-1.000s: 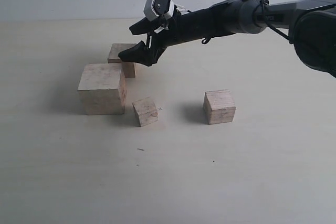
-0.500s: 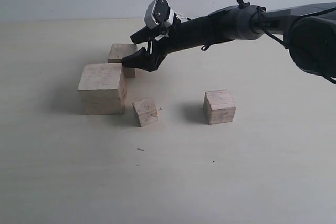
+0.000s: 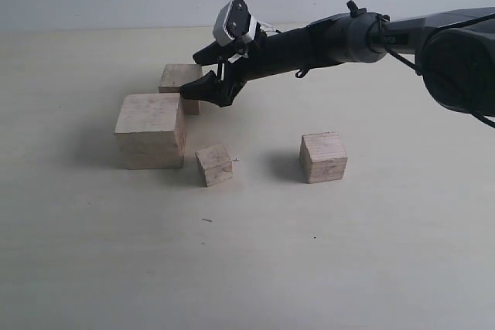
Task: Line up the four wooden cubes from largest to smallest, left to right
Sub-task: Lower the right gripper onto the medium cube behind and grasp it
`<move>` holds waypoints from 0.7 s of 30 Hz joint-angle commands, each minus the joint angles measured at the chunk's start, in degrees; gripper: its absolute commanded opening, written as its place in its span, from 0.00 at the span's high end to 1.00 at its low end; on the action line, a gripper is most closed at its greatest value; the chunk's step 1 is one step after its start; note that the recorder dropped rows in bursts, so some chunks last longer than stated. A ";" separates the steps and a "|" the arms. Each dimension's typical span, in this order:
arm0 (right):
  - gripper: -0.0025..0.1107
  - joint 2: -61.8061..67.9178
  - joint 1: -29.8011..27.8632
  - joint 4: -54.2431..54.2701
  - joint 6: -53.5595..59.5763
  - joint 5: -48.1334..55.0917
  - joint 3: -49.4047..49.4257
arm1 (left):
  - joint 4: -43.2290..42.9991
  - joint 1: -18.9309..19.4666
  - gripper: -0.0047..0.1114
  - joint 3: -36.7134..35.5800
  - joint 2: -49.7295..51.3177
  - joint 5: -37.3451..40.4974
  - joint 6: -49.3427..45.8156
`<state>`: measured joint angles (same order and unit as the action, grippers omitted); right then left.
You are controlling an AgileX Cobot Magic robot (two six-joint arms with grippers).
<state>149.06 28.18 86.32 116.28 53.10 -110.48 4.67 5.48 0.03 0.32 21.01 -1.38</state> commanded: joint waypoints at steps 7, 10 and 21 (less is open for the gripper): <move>0.64 -0.28 -0.14 -2.73 -0.02 1.37 -0.38 | -0.01 -0.40 0.96 -0.03 -0.32 -0.68 0.13; 0.78 -0.50 -0.14 -3.00 -2.15 1.36 -0.38 | -0.01 -0.40 0.96 -0.03 -0.32 -0.68 0.13; 0.98 -7.95 -0.14 -19.44 -12.59 -5.47 -0.38 | -0.01 -0.40 0.96 -0.03 -0.32 -0.68 0.13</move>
<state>143.86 28.18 71.33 107.84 49.07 -110.70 4.67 5.48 0.03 0.32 21.01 -1.38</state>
